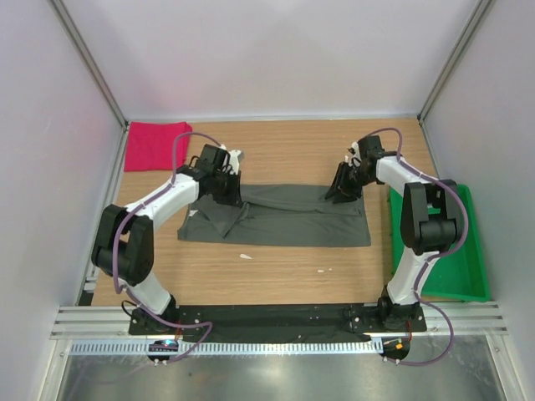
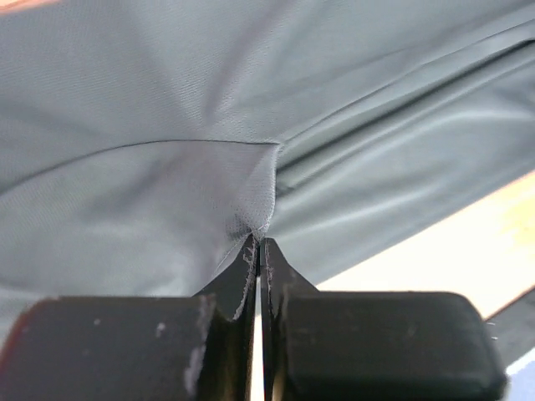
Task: Fold and stack the t-shirts
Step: Fold the tshirt
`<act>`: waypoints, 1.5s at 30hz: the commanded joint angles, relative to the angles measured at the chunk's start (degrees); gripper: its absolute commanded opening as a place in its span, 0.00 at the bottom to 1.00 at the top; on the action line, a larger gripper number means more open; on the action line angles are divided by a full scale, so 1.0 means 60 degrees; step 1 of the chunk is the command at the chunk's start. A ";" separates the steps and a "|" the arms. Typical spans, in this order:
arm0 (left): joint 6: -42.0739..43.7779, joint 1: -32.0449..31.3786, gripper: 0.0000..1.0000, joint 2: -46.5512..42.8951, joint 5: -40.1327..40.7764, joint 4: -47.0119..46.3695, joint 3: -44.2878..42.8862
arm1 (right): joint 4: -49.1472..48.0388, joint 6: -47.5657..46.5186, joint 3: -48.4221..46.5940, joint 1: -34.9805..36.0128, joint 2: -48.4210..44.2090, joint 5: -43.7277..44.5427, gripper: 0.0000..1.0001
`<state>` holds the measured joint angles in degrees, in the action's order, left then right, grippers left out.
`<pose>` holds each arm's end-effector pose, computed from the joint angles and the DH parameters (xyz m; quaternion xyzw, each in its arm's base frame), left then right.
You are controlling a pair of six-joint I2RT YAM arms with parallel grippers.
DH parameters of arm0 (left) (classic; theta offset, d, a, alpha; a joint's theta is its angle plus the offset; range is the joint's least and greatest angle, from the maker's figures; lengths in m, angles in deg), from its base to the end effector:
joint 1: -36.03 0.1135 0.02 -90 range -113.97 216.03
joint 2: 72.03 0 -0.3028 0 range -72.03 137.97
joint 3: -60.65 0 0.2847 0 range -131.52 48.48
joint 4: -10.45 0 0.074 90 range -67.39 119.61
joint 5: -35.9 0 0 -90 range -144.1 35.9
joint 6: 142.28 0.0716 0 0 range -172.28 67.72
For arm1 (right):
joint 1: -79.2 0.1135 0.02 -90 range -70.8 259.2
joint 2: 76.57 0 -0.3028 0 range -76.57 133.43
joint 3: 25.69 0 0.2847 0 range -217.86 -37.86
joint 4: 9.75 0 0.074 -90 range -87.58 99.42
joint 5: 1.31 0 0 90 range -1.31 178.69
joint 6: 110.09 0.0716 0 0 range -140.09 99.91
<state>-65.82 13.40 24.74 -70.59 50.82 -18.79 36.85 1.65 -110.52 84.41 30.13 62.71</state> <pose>0.3648 -0.1741 0.2088 0.1151 0.9445 -0.2164 0.2189 0.4174 0.0696 0.1688 0.0961 0.9534 0.2572 0.1255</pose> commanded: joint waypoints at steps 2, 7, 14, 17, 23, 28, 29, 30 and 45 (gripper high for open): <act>-0.0790 -0.0256 0.00 -0.0660 -0.0122 0.0205 0.0180 | -0.0041 0.0112 0.0186 0.0010 -0.0527 0.0257 0.40; -0.1039 -0.0417 0.01 -0.0660 -0.0313 0.0441 0.0517 | -0.0026 0.0157 0.0216 -0.0034 -0.0526 0.0418 0.40; -0.0805 -0.0549 0.23 -0.0119 -0.0680 0.1259 0.0547 | 0.0120 0.0274 0.0231 -0.0312 -0.0775 0.1106 0.40; -0.0629 -0.0534 0.36 -0.0365 -0.0533 0.1787 0.0313 | 0.0222 0.0288 0.0318 -0.0488 -0.1096 0.1588 0.40; -0.0965 0.0079 0.49 -0.1055 -0.0254 0.1862 -0.0361 | 0.0296 0.0128 0.0494 -0.1042 -0.1479 0.2234 0.41; -0.1317 0.1760 0.49 -0.0969 -0.0502 0.1540 -0.0581 | 0.0281 -0.0428 -0.0266 -0.1411 -0.0938 0.2615 0.44; -0.1579 0.2026 0.50 -0.0909 -0.0605 0.1220 -0.0480 | 0.0281 -0.0458 -0.0398 -0.1411 -0.0763 0.2645 0.44; -0.1741 0.2275 0.50 -0.0836 -0.0649 0.1028 -0.0435 | 0.0252 -0.0459 -0.0646 -0.1411 -0.0601 0.2674 0.44; -0.2562 0.3274 0.44 0.0556 -0.1220 0.0133 -0.0450 | 0.0311 -0.0430 -0.1498 -0.1499 0.0615 0.3026 0.43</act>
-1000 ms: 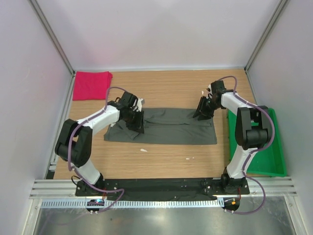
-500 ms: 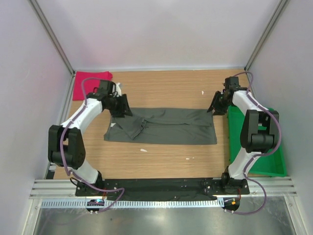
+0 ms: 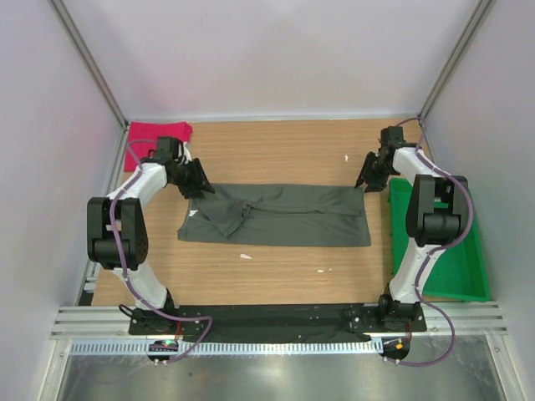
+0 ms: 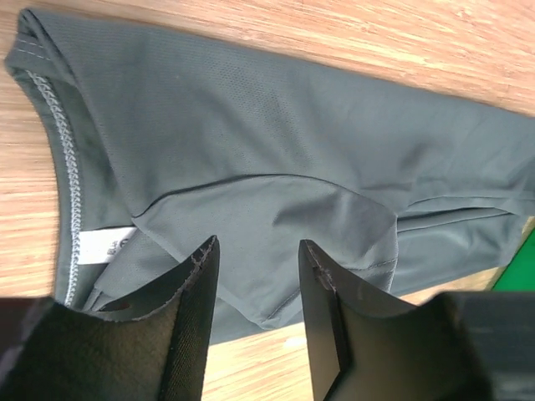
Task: Fold and stack the t-shirts
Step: Fold the tshirt
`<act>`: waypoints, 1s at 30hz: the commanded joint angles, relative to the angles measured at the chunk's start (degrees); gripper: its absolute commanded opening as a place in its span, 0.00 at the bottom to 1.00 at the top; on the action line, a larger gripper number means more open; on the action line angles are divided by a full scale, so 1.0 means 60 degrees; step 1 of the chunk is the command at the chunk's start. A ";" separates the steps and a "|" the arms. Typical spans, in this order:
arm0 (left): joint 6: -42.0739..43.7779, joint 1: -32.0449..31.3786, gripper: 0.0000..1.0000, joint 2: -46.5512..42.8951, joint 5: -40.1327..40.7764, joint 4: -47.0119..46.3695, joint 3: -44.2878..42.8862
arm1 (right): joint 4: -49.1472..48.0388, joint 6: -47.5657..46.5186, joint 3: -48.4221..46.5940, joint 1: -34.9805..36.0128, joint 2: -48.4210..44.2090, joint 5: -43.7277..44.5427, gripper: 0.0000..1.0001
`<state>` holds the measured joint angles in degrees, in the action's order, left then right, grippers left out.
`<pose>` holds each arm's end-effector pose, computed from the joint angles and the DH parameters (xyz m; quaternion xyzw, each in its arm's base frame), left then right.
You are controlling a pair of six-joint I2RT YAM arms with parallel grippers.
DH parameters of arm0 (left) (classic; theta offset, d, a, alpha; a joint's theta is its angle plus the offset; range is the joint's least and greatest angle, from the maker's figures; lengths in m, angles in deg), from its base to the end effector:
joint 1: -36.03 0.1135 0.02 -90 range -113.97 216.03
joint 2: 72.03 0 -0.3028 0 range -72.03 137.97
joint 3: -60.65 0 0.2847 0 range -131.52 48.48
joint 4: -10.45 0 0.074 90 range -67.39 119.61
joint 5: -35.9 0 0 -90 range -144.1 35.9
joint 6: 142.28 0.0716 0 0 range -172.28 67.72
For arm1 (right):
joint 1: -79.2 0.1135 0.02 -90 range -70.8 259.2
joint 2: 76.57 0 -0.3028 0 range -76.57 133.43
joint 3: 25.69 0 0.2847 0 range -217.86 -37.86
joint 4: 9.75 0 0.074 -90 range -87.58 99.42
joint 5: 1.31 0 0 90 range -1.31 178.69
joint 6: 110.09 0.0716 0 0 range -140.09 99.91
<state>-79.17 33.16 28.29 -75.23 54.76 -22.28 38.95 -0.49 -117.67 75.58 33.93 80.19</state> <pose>0.4109 -0.0464 0.2024 -0.1545 0.9417 -0.2335 0.1866 0.4518 -0.0180 0.1732 0.1824 0.9606 0.0993 0.1849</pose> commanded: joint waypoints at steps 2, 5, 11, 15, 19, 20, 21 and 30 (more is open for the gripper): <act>-0.0526 -0.0004 0.40 -0.0049 -0.0595 -0.0668 0.0381 | -0.0039 -0.0072 -0.0321 -0.0027 0.0055 0.0039 0.42; -0.0761 -0.0019 0.37 -0.0180 -0.0742 -0.0888 0.0689 | -0.0156 -0.0014 -0.0321 -0.0027 0.0187 -0.0123 0.40; -0.0893 -0.0048 0.36 -0.0502 -0.0932 -0.0933 0.1392 | -0.0113 0.0089 -0.0424 -0.0027 0.0392 -0.0079 0.38; -0.0864 -0.0121 0.36 -0.0693 -0.0874 -0.0948 0.1817 | -0.0157 0.0060 -0.0394 -0.0012 0.0422 -0.0006 0.36; -0.0996 -0.0107 0.34 -0.0591 -0.0684 -0.0831 0.2022 | -0.0113 0.0016 -0.0511 -0.0027 0.0553 0.0170 0.25; -0.1011 -0.0107 0.33 -0.0591 -0.0611 -0.0772 0.2067 | -0.0112 0.0030 -0.0541 -0.0027 0.0553 0.0243 0.19; -0.1011 -0.0121 0.33 -0.0620 -0.0436 -0.0743 0.2096 | -0.0098 0.0030 -0.0614 -0.0027 0.0553 0.0301 0.16; -0.0791 -0.0107 0.33 -0.0138 0.0356 -0.0245 0.2126 | -0.0127 -0.0175 -0.0834 -0.0027 0.0304 0.1795 0.02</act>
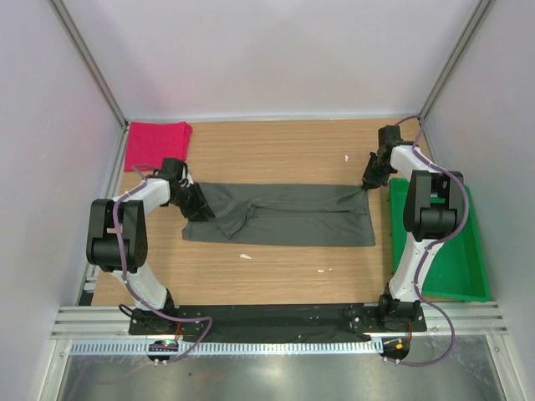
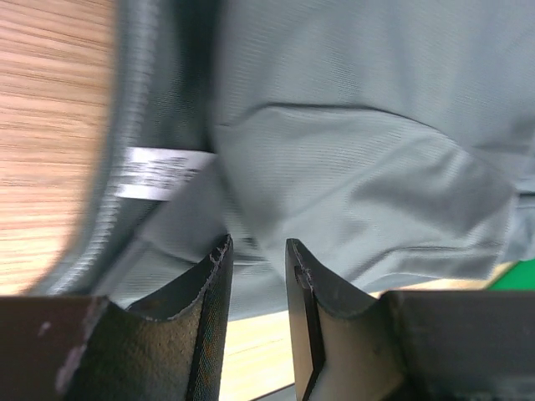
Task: Fold and stack the t-shirts
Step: Fold the tshirt
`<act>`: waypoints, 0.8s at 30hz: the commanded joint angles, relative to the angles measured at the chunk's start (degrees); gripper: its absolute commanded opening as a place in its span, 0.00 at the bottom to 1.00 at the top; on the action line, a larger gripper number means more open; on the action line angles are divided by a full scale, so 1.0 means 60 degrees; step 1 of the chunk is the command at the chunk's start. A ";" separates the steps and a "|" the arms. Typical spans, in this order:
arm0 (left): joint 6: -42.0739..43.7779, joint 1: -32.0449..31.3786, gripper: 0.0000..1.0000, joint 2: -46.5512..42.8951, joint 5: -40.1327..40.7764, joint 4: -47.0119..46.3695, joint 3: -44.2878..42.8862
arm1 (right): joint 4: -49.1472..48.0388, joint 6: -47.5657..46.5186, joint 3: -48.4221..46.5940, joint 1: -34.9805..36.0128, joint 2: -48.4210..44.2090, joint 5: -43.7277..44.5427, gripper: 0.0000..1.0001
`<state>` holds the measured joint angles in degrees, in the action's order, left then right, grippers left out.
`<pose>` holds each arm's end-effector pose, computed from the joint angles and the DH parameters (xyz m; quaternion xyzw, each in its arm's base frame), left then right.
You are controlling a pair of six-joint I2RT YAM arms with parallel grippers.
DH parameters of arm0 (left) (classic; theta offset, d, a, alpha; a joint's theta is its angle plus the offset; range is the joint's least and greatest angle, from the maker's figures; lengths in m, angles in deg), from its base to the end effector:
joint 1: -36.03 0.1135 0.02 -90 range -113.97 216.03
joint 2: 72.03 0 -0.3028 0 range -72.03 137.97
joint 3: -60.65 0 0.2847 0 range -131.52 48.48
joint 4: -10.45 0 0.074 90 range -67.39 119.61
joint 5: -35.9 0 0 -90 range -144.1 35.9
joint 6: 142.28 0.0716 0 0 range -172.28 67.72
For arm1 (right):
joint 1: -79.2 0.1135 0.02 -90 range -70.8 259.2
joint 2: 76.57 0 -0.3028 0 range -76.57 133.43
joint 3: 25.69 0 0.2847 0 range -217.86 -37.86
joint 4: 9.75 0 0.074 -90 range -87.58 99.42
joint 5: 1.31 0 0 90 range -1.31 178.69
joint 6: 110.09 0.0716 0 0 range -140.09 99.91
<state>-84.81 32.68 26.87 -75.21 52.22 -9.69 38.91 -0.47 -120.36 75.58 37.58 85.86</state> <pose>0.3622 -0.0470 0.1440 -0.2137 0.9453 -0.2234 0.1042 0.4658 -0.0259 0.1598 0.1931 0.9624 0.0504 0.1843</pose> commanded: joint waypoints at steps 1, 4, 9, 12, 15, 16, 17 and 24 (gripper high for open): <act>0.0178 -0.0027 0.33 0.0158 0.0455 0.0207 0.0013 | -0.0134 -0.0251 -0.0400 -0.0027 -0.0275 0.0853 0.02; 0.0295 -0.0041 0.33 0.0159 0.0558 0.0207 0.0027 | -0.0281 -0.0427 -0.0429 -0.0012 -0.0027 0.0605 0.03; 0.0441 -0.0041 0.34 -0.0513 0.0383 0.0222 -0.0074 | 0.0304 -0.0340 -0.0839 0.0002 0.0092 0.0208 0.10; 0.0486 -0.0027 0.41 -0.1231 0.0193 0.0368 -0.0294 | 0.0846 -0.0136 -0.1103 0.0031 -0.0288 0.0339 0.25; 0.0471 -0.0129 0.47 -0.1774 -0.0390 0.0238 -0.0499 | 0.1446 -0.0105 -0.1396 0.0119 -0.0669 0.0761 0.32; 0.0486 -0.0173 0.50 -0.1818 -0.0713 -0.0111 -0.0616 | 0.1549 -0.0120 -0.1440 0.0148 -0.0757 0.0779 0.33; 0.0486 -0.0391 0.51 -0.1775 -0.1035 -0.0376 -0.0661 | 0.1637 -0.0120 -0.1397 0.0236 -0.0874 0.0692 0.33; 0.0384 -0.1871 0.52 -0.0430 -0.1771 -0.2102 -0.1320 | 0.0790 0.0275 -0.0007 0.0603 -0.1563 -0.0844 0.26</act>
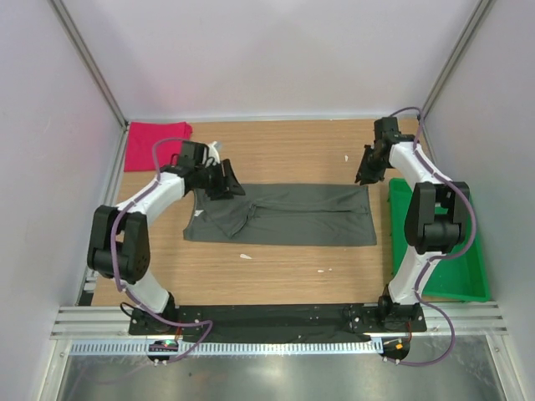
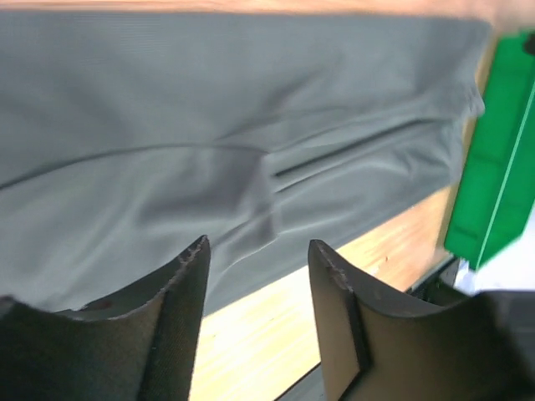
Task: Fold and stack the t-shirts
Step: Fold the tshirt
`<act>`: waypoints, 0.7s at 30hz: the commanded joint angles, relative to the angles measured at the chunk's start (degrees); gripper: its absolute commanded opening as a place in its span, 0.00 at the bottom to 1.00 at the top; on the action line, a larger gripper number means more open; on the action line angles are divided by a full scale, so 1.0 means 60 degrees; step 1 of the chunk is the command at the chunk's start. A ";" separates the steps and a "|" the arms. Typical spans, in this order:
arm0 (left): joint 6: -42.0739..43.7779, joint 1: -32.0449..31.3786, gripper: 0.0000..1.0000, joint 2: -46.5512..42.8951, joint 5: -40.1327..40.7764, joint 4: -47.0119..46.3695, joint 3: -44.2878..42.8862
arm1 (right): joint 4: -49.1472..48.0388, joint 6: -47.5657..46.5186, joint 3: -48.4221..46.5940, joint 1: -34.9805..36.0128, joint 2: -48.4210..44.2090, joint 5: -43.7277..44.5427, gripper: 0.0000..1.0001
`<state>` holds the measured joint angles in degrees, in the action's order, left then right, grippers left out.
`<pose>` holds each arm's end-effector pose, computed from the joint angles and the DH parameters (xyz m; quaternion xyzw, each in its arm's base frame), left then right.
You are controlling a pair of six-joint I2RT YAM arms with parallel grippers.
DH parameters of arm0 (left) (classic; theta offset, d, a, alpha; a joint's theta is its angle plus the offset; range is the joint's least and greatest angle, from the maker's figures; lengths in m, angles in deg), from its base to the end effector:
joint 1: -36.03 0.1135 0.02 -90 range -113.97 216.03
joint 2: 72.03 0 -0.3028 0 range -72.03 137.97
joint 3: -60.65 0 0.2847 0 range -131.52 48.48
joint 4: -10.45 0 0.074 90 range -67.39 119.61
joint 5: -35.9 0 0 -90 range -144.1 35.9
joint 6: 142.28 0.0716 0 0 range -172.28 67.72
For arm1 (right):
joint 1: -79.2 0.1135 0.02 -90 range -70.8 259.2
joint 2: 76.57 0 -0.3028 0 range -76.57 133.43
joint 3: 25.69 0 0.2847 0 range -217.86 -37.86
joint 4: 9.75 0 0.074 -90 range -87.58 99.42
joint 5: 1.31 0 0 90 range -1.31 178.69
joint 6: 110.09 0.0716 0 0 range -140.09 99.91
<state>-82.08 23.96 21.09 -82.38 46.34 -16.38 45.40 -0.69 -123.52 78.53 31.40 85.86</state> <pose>0.3786 -0.1157 0.2290 -0.0627 0.9181 -0.3286 0.2125 0.4545 -0.0018 0.2192 0.1650 0.9625 0.0586 0.2071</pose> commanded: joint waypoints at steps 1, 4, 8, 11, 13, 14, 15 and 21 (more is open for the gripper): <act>-0.0174 -0.0477 0.51 0.0708 -0.0562 -0.1316 -0.0235 | -0.0409 0.0457 0.0668 0.0111 -0.0562 -0.0934 0.23; -0.0570 -0.0813 0.44 0.1308 -0.0591 -0.1668 -0.0571 | -0.0703 0.0633 0.1065 0.0111 -0.0548 -0.1300 0.12; -0.0584 -0.1239 0.39 0.1837 -0.0386 -0.1684 -0.0835 | -0.0879 0.0737 0.1445 0.0111 -0.0533 -0.1462 0.10; -0.0527 -0.1532 0.38 0.2072 -0.0196 -0.1728 -0.0704 | -0.0953 0.0708 0.1592 0.0111 -0.0489 -0.1476 0.09; -0.0526 -0.1693 0.37 0.2261 -0.0093 -0.1786 -0.0455 | -0.0996 0.0678 0.1723 0.0111 -0.0503 -0.1520 0.10; -0.0555 -0.1751 0.36 0.2335 -0.0093 -0.1873 -0.0368 | -0.1026 0.0678 0.1768 0.0111 -0.0518 -0.1520 0.09; -0.0599 -0.1795 0.34 0.2438 -0.0107 -0.1918 -0.0265 | -0.1055 0.0678 0.1826 0.0111 -0.0533 -0.1535 0.10; -0.0673 -0.2001 0.32 0.2863 0.0024 -0.2314 0.0526 | -0.1216 0.0605 0.2295 0.0111 -0.0562 -0.1564 0.10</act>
<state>-86.06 12.00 37.25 -83.38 34.76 -14.89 39.76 2.79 -110.41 79.34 29.58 77.33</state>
